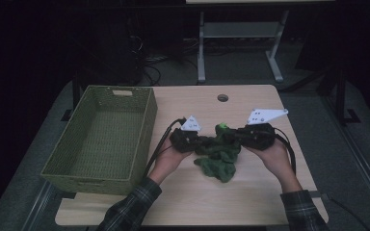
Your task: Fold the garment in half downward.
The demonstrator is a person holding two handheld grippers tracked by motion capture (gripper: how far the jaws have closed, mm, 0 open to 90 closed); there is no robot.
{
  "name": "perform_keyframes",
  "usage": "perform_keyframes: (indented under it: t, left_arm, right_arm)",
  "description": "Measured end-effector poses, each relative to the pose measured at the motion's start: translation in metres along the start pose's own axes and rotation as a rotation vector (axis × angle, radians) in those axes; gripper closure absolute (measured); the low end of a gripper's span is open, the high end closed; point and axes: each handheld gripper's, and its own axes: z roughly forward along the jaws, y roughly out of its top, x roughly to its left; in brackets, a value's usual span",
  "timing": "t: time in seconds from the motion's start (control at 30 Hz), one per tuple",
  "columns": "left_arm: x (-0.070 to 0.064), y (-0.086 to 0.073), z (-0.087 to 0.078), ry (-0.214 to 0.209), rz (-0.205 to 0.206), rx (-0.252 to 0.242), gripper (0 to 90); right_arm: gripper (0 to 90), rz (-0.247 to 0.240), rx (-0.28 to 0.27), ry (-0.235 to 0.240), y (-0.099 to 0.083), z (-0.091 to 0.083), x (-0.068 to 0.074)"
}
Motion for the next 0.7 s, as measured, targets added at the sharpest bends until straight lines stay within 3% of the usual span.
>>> perform_keyframes:
  t: [0.13,0.2,0.5,0.7]
  left_arm:
    - [-0.011,-0.017,-0.002,0.007,0.004,0.015,85.3]
    - [-0.013,-0.022,-0.001,0.008,-0.011,0.017,85.2]
    - [-0.020,-0.039,-0.003,0.007,0.000,0.057,85.3]
    - [-0.021,-0.048,0.003,0.004,-0.006,0.087,85.5]
  right_arm:
    - [87.4,-0.003,0.040,0.019,-0.017,0.001,0.015]
    - [87.3,0.005,0.047,0.030,-0.027,0.002,0.022]
    - [86.6,0.029,0.094,0.048,-0.058,0.006,0.052]
    - [83.9,0.055,0.179,0.047,-0.086,0.016,0.063]
